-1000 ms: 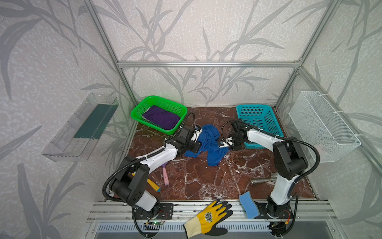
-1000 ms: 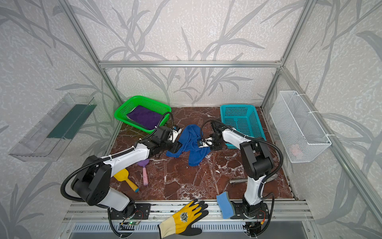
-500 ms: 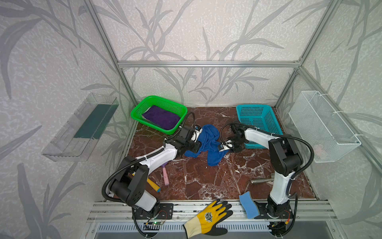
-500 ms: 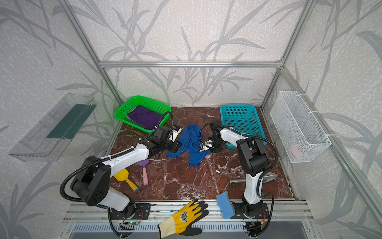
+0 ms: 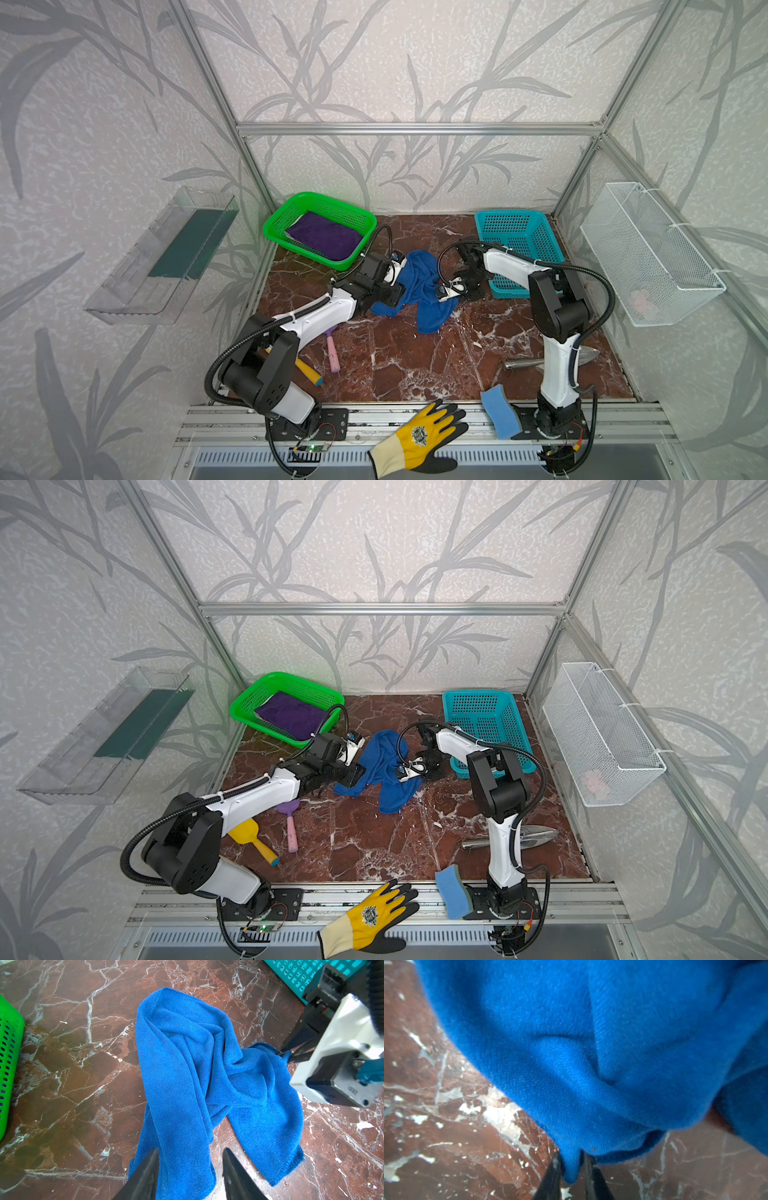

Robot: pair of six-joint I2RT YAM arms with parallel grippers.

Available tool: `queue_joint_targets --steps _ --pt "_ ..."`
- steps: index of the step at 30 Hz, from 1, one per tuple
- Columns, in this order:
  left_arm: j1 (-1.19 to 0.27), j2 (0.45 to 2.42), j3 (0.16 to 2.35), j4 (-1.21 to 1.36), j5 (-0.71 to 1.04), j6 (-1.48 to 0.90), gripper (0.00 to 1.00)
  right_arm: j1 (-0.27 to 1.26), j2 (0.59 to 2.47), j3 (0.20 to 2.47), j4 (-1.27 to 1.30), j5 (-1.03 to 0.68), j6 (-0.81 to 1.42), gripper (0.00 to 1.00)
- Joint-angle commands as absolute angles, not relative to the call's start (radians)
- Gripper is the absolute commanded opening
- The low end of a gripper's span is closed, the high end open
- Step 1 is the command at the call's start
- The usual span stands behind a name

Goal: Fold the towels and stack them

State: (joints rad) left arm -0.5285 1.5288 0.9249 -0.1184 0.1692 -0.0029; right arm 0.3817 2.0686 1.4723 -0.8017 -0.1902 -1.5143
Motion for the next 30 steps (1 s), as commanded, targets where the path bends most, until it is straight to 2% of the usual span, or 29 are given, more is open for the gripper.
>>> queue_joint_targets --steps 1,6,13,23,30 --pt "-0.529 1.512 0.924 -0.11 0.154 0.015 0.51 0.389 2.112 1.48 -0.87 -0.179 -1.514 0.15" --pt "-0.529 1.498 0.918 -0.107 0.145 0.015 0.5 0.392 2.062 1.477 -0.877 -0.275 -1.465 0.0" --pt "-0.529 1.457 0.876 -0.07 0.129 0.009 0.5 0.423 1.963 1.574 -0.971 -0.443 -1.218 0.0" --pt "-0.533 1.329 0.714 0.08 0.093 -0.031 0.51 0.459 2.035 1.873 -0.984 -0.425 -0.636 0.0" --pt "-0.584 1.303 0.614 0.199 0.097 -0.122 0.57 0.47 2.137 2.049 -0.984 -0.375 -0.337 0.0"
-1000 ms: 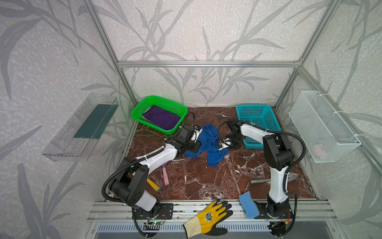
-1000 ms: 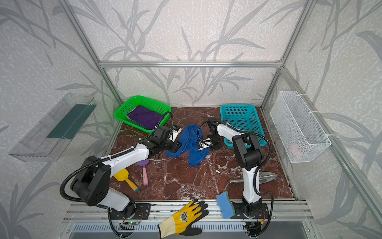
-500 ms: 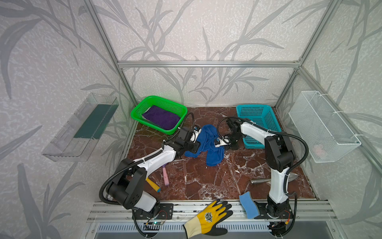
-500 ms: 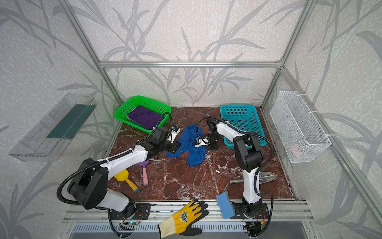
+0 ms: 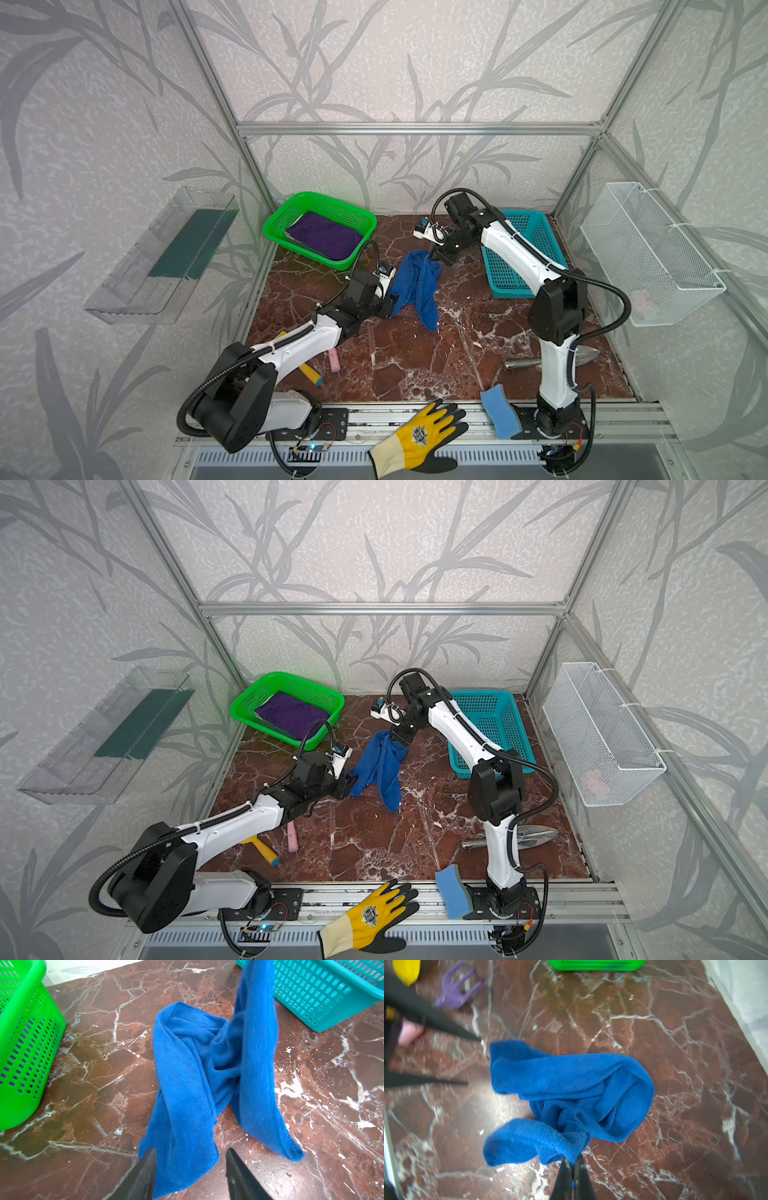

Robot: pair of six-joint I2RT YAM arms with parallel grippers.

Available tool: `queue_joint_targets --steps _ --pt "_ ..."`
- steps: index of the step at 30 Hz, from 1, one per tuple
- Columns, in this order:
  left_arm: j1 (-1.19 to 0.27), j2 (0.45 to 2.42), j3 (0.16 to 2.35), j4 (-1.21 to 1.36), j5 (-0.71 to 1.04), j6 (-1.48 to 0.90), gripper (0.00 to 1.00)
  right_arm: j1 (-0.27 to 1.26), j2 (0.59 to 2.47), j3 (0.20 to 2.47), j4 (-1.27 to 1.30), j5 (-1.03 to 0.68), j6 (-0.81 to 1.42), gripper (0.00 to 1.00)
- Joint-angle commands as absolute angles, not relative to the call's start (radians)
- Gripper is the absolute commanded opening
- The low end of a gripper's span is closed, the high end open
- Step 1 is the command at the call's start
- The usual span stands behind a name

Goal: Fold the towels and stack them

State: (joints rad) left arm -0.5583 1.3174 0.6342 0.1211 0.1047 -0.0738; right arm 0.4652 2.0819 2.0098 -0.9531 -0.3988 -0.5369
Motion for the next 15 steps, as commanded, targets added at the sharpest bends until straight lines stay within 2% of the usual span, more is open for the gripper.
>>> queue_joint_targets --steps 1,6,15 --pt "-0.595 1.31 0.613 0.198 0.083 -0.125 0.6 0.471 2.15 2.066 -0.988 -0.367 -0.318 0.0" --pt "-0.622 1.375 0.64 0.183 0.089 -0.169 0.6 0.471 2.213 2.125 -0.99 -0.305 -0.239 0.0" --pt "-0.77 1.491 0.731 0.145 0.115 -0.305 0.61 0.472 2.265 2.184 -1.003 -0.263 -0.192 0.0"
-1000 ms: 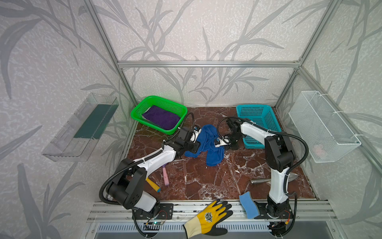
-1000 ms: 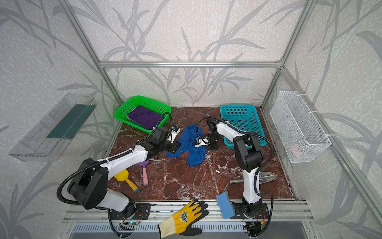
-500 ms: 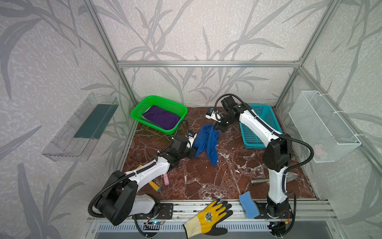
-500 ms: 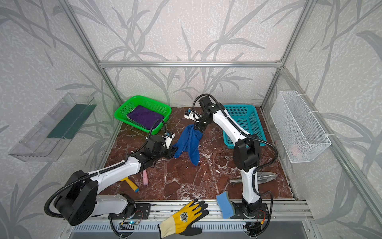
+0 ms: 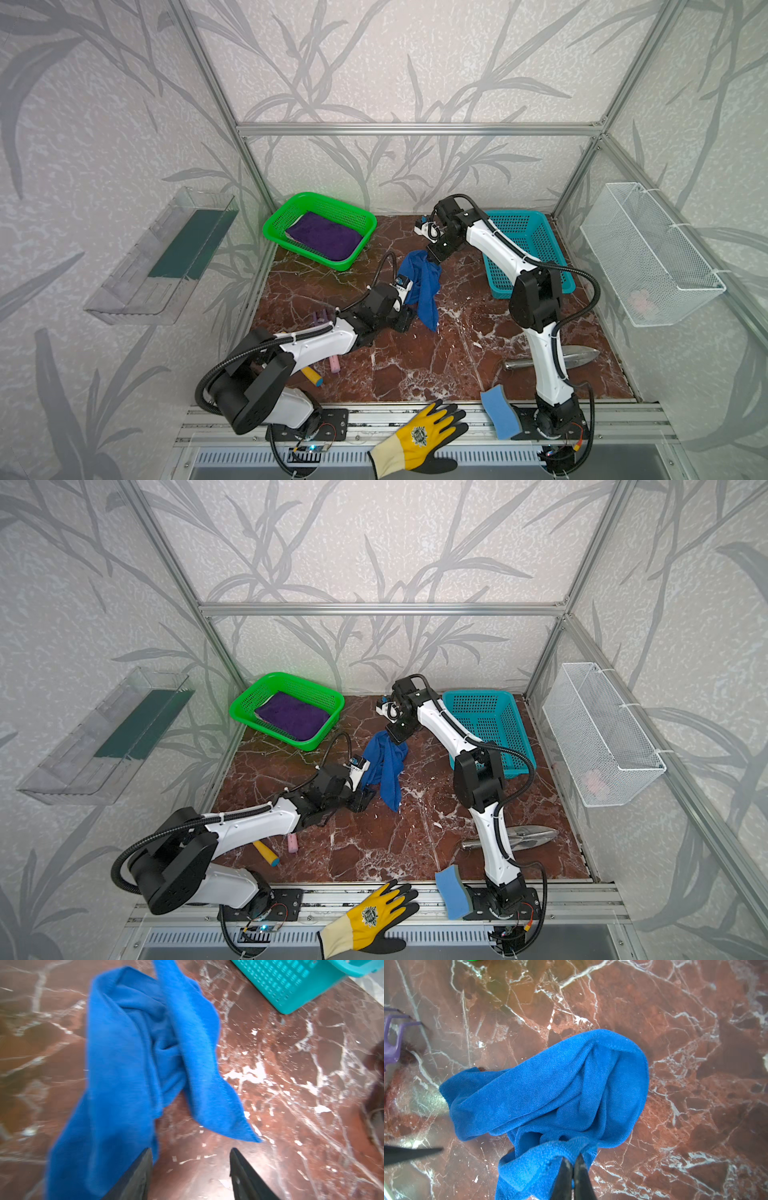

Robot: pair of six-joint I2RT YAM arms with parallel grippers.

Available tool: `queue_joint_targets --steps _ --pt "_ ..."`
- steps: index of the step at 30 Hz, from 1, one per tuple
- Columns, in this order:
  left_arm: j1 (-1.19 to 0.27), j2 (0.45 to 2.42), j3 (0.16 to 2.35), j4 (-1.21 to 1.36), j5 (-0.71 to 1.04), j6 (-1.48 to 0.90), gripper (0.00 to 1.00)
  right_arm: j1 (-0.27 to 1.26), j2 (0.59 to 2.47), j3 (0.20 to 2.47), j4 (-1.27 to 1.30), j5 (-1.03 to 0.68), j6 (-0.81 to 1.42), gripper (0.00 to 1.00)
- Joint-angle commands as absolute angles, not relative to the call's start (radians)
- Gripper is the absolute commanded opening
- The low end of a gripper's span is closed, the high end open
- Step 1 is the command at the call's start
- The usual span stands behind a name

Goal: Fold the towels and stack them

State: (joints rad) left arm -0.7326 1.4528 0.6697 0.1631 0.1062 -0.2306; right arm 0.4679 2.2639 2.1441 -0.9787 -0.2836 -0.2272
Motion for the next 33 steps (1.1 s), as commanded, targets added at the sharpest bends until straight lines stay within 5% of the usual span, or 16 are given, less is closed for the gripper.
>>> queue_joint_targets --steps 1,22,33 --pt "-0.794 1.512 0.751 0.128 0.11 -0.316 0.61 0.472 2.267 2.184 -1.003 -0.259 -0.19 0.0" --pt "-0.97 1.774 1.01 -0.207 -0.14 -0.48 0.63 0.472 2.296 2.152 -0.987 -0.184 -0.21 0.0" --pt "-0.974 1.878 1.097 -0.274 -0.136 -0.488 0.55 0.472 2.301 2.158 -0.988 -0.155 -0.219 0.0"
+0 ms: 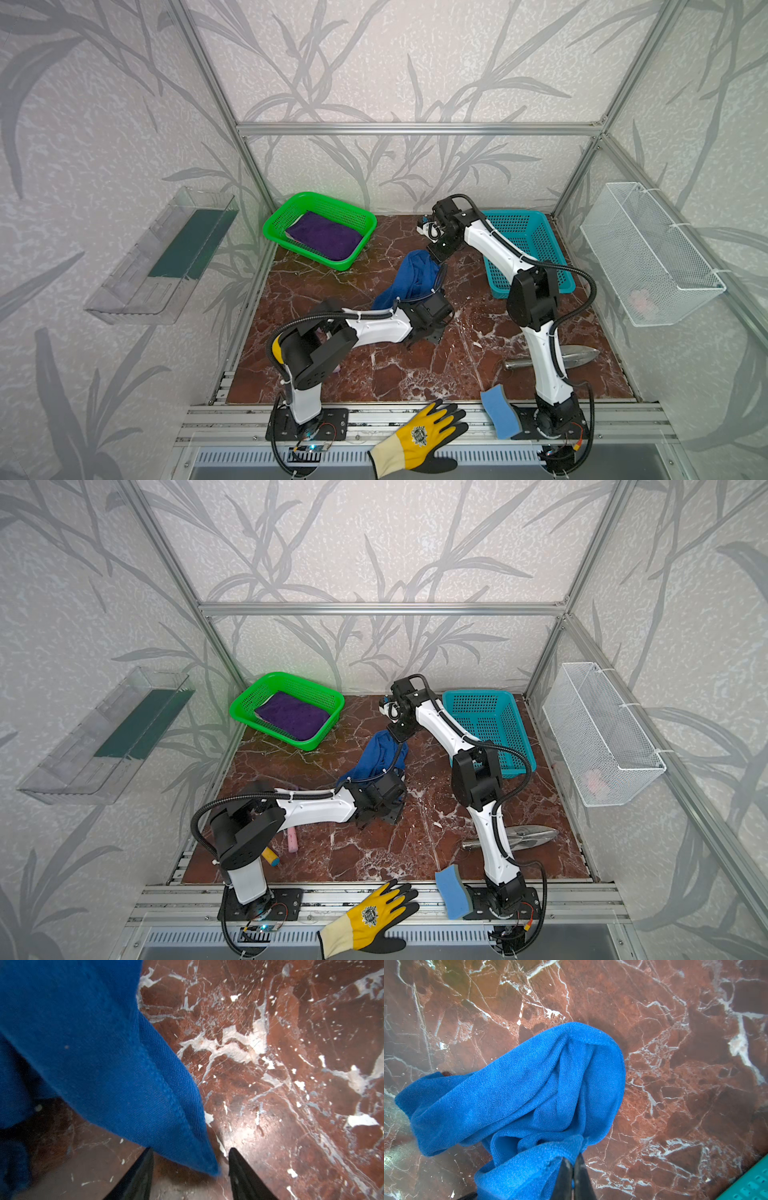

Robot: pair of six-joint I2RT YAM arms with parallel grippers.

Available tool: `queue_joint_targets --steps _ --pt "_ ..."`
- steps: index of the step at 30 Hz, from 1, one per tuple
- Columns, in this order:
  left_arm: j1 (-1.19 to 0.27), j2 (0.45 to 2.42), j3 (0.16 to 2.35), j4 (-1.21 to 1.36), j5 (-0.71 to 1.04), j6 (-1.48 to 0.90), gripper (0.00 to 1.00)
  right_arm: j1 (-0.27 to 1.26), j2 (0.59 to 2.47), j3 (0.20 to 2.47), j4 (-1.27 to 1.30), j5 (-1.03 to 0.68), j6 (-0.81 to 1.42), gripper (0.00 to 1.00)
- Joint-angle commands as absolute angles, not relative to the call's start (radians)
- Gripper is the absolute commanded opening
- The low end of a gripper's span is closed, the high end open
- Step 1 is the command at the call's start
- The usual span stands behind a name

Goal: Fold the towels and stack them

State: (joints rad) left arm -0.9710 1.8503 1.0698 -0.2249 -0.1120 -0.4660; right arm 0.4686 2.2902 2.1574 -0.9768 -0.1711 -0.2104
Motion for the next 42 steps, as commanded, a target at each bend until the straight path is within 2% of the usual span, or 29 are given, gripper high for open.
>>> queue_joint_targets --steps 1,5,10,12,21,26,30,36,42 --pt "-0.974 1.884 1.1 -0.278 -0.139 -0.491 0.54 0.472 2.3 2.158 -0.989 -0.152 -0.22 0.0" --pt "-0.974 1.896 1.103 -0.282 -0.155 -0.5 0.44 0.472 2.295 2.158 -0.994 -0.139 -0.222 0.0" --pt "-0.973 1.904 1.114 -0.291 -0.157 -0.499 0.1 0.471 2.295 2.16 -0.996 -0.13 -0.225 0.0" --pt "-0.973 1.9 1.114 -0.298 -0.166 -0.5 0.0 0.472 2.292 2.161 -0.998 -0.128 -0.224 0.0" --pt "-0.958 1.728 1.137 -0.47 -0.382 -0.446 0.0 0.449 2.23 2.136 -0.968 -0.115 -0.189 0.0" --pt "-0.868 1.576 1.202 -0.608 -0.468 -0.374 0.0 0.417 2.114 2.077 -0.892 -0.139 -0.159 0.0" --pt "-0.779 1.477 1.23 -0.617 -0.505 -0.295 0.0 0.402 2.021 2.045 -0.853 -0.148 -0.157 0.0" --pt "-0.628 1.439 1.397 -0.682 -0.516 -0.157 0.0 0.388 1.864 1.999 -0.746 -0.117 -0.149 0.0" --pt "-0.528 1.471 1.662 -0.73 -0.512 -0.023 0.0 0.375 1.742 2.048 -0.723 -0.12 -0.156 0.0"
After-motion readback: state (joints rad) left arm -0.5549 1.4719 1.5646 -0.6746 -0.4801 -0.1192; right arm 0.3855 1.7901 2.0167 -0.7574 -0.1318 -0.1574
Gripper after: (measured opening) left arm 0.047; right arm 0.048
